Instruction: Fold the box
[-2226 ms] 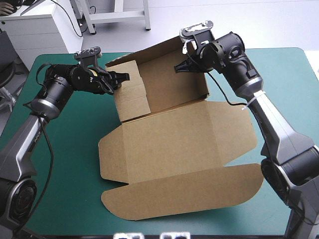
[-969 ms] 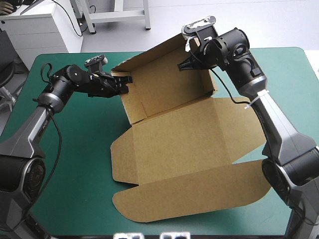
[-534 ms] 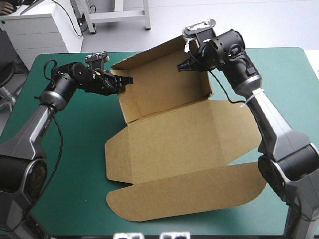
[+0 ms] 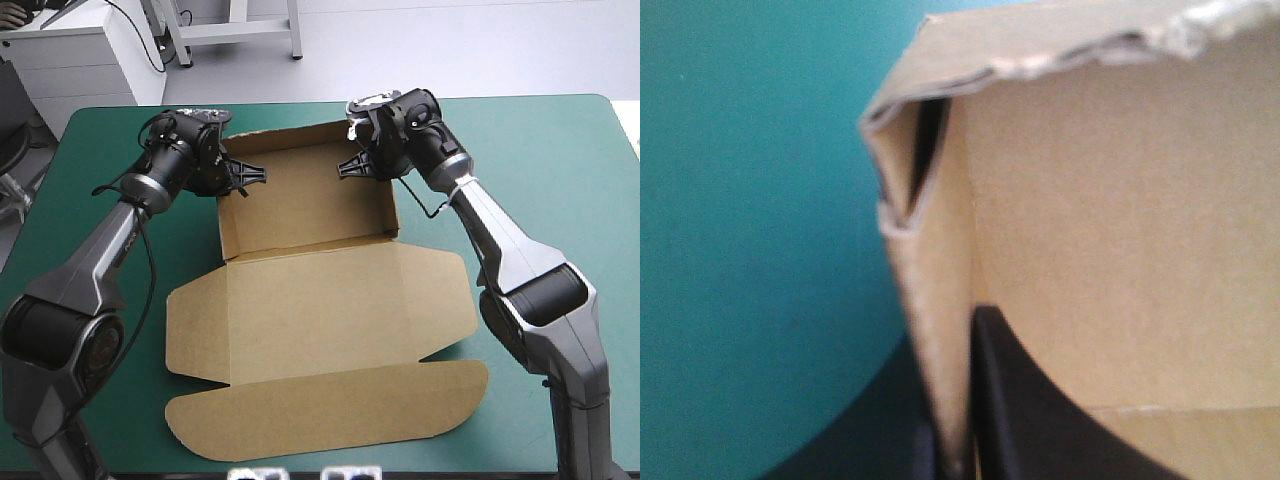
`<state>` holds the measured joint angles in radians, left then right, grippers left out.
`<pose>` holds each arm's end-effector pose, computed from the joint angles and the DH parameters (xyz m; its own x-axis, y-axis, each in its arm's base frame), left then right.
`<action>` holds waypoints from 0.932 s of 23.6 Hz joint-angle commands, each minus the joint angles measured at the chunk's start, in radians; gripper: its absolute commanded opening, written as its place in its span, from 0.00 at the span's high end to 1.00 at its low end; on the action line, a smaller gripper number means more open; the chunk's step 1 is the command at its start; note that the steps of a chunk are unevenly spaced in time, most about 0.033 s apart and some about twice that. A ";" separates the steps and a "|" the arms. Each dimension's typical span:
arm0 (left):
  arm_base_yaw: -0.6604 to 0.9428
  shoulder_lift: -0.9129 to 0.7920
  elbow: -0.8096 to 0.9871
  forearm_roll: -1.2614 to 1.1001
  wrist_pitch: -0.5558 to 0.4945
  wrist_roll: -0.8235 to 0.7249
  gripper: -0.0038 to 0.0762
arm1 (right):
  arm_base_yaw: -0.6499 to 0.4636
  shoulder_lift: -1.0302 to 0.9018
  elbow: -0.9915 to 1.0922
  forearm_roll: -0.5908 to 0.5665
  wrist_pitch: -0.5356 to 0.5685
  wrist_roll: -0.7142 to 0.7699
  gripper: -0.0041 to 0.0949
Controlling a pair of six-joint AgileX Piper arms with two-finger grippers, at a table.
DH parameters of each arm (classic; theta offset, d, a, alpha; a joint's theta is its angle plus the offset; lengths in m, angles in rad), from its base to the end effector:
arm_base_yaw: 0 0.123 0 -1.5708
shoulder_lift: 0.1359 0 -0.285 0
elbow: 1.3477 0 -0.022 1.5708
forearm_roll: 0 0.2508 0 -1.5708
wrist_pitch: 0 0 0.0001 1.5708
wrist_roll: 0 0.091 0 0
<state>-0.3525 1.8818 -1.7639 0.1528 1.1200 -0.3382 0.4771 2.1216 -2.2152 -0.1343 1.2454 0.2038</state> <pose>0.3906 -0.1304 0.3121 -0.9013 0.0488 -0.4304 0.0494 0.9987 0.0099 0.4205 0.2043 0.3313 -0.8298 -0.2504 -0.4987 -0.2713 0.9620 -0.0314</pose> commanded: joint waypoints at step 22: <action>0.020 0.206 -0.111 -0.072 0.075 -0.004 0.86 | -0.056 0.133 -0.031 0.199 0.005 -0.204 0.63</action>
<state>-0.3269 2.1057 -1.8538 0.1301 1.0885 -0.3579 0.4186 2.2961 -2.2381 -0.0234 1.2100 0.0386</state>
